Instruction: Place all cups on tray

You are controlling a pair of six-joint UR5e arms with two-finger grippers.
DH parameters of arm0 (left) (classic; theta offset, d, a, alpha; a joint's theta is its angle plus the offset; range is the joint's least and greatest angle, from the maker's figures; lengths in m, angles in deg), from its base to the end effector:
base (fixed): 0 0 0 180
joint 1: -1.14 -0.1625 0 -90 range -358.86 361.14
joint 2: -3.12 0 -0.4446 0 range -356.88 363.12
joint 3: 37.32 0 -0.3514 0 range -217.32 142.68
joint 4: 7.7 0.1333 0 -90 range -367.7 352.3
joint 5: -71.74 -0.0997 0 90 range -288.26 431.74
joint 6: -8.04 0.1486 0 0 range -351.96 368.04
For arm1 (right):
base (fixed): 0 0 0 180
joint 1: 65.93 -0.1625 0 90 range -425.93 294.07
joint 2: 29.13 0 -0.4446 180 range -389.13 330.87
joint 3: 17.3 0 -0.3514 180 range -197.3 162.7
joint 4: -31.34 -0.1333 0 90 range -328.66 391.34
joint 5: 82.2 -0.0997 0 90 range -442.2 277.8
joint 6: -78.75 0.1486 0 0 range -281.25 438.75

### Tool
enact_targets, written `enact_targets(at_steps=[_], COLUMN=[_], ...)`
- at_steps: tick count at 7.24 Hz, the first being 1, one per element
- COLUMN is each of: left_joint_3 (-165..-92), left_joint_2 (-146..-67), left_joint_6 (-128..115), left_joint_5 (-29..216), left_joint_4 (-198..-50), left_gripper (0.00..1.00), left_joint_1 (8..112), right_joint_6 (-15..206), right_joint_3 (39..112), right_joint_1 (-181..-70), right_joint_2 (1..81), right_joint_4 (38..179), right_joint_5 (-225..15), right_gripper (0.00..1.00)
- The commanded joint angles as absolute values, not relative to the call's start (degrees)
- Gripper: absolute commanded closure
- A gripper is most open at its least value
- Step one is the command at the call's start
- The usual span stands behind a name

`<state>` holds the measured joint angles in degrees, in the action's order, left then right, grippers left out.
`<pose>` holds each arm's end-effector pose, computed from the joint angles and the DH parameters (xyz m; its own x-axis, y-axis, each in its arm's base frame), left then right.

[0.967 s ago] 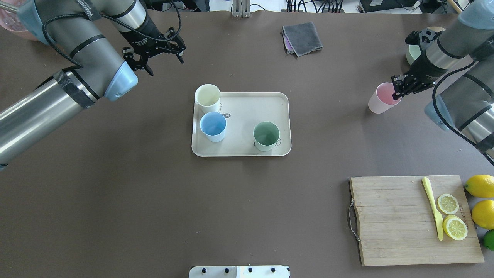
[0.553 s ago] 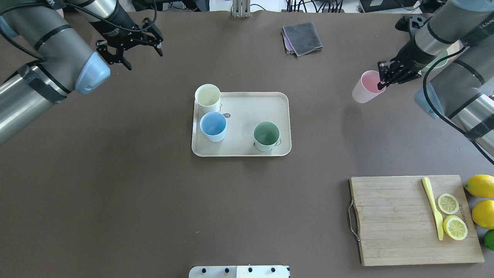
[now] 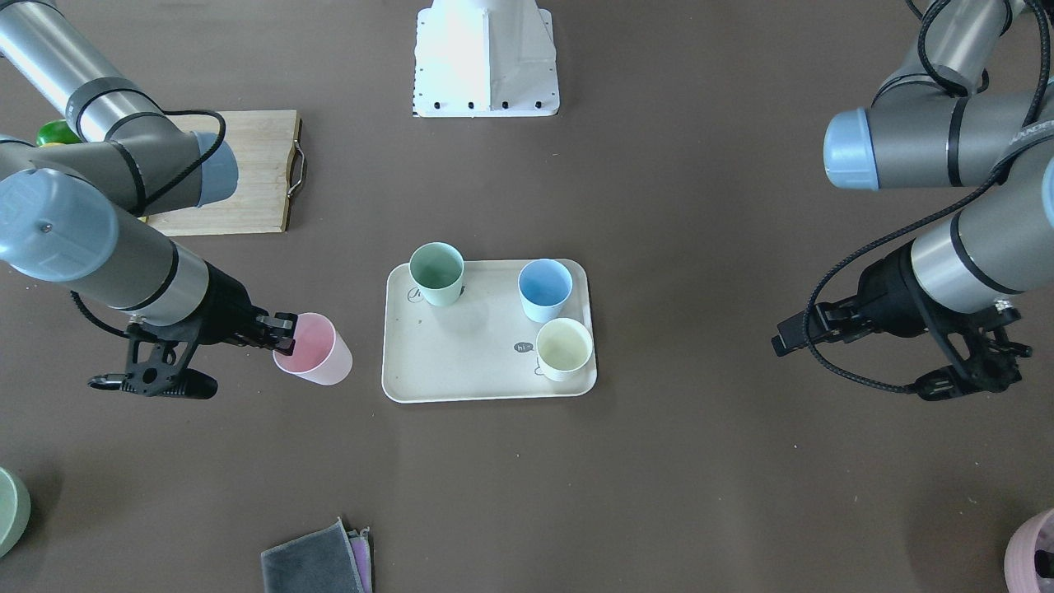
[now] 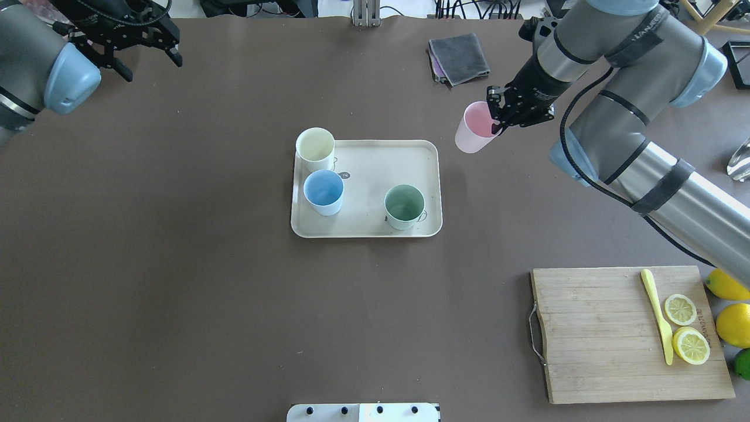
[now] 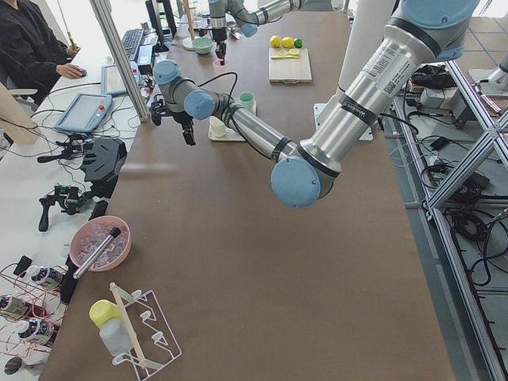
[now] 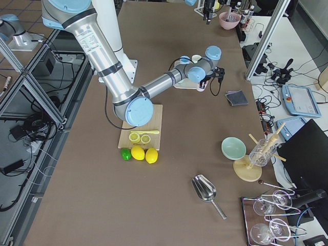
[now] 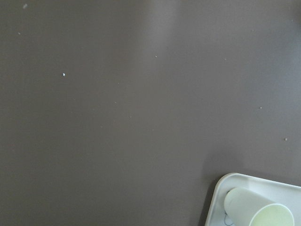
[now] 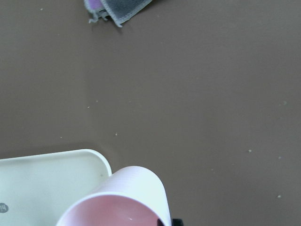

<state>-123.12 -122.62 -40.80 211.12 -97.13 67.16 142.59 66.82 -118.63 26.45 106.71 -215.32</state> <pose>0.2635 -0.6428 0.3712 0.5494 -0.1808 -0.8158 0.0990 0.9835 -0.1513 -0.4032 -0.5816 0.3723 0.5277 0.1617 0.8339 -0.0719 0.9867 -0.1458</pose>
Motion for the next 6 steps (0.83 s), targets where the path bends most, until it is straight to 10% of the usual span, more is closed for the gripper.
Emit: enact_targets(at_steps=[1,6], left_joint_3=[-123.3,-122.8], left_joint_2=[-121.3,-120.4], left_joint_6=[-39.2,-36.5], left_joint_5=[211.2,211.1], left_joint_4=[-96.6,-96.6], left_gripper=[0.02,0.02], left_joint_1=[67.8,68.6], right_joint_6=[145.7,147.1], right_joint_3=[66.8,64.8], right_joint_1=[-113.1,-106.6], right_joint_2=[23.9,20.9], right_joint_4=[106.5,106.5], right_joint_5=[-211.0,-203.0], right_gripper=[1.0,1.0])
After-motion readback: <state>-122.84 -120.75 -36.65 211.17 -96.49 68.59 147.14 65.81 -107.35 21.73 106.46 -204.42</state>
